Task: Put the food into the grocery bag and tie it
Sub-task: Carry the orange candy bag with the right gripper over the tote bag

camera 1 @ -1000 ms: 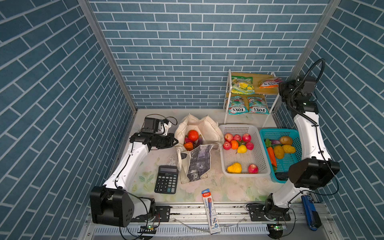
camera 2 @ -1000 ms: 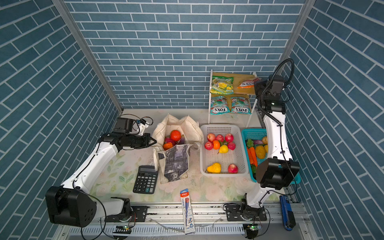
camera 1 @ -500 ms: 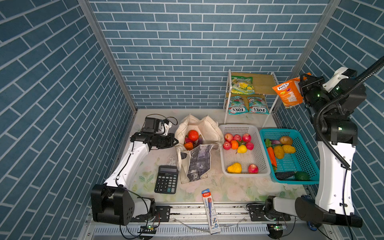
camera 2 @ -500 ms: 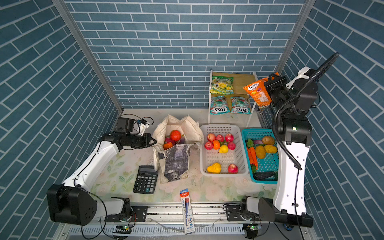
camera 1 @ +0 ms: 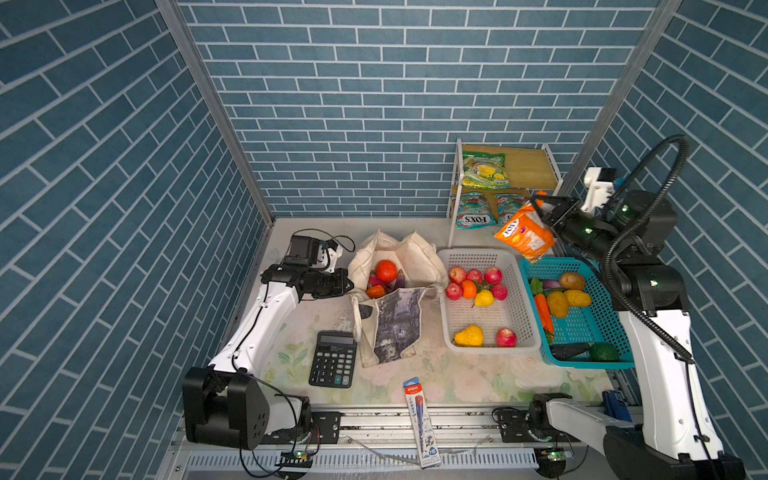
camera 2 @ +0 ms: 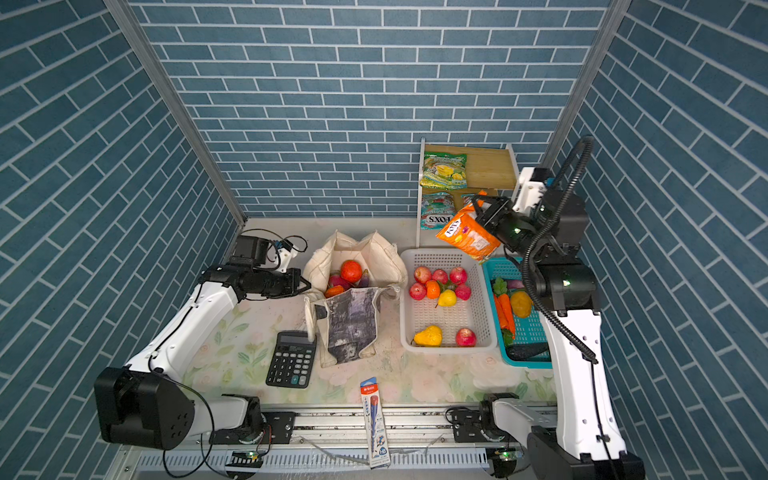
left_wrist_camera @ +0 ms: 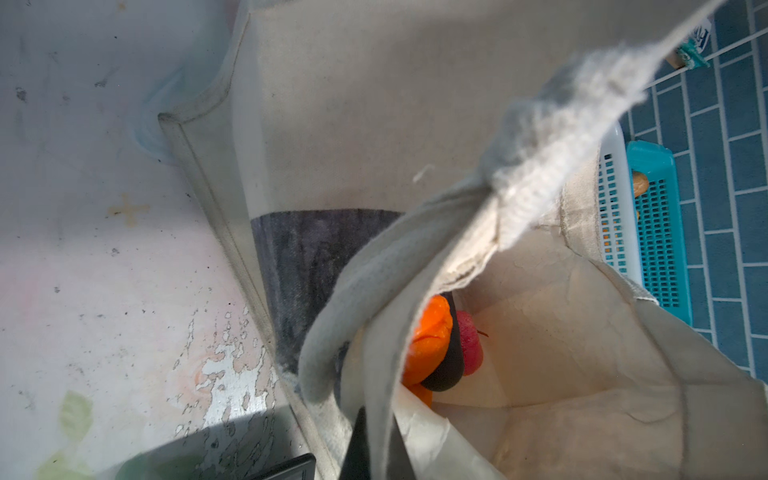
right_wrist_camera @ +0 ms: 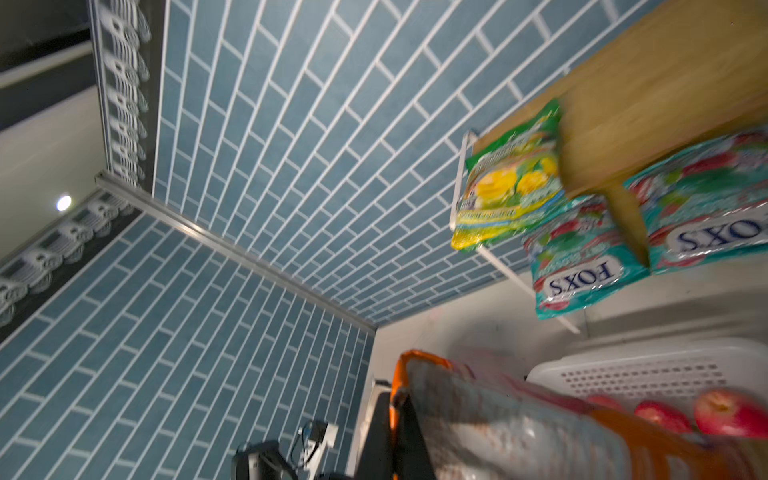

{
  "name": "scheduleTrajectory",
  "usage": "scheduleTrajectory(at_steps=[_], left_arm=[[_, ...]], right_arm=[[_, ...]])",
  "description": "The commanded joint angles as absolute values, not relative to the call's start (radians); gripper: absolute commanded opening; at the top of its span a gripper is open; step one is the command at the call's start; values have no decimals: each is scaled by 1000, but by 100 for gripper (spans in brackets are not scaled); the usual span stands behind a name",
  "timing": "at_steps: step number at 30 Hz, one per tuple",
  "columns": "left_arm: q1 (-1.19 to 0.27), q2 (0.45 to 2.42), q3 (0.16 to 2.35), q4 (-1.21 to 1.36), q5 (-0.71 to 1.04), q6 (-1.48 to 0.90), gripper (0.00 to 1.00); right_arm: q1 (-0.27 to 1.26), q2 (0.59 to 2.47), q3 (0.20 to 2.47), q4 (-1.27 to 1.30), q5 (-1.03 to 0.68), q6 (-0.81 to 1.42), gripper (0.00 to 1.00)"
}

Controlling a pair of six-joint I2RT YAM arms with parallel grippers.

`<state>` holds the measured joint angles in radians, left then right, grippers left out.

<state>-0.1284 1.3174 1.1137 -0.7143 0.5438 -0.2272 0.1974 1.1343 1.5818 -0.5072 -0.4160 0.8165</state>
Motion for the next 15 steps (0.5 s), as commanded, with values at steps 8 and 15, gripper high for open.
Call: scheduleTrajectory(at_steps=[8, 15], left_arm=[[-108, 1318, 1106, -780, 335, -198, 0], [-78, 1336, 1104, -777, 341, -204, 0]], right_arm=[[562, 1272, 1509, -334, -333, 677, 0], [711, 1449, 1528, -239, -311, 663, 0]])
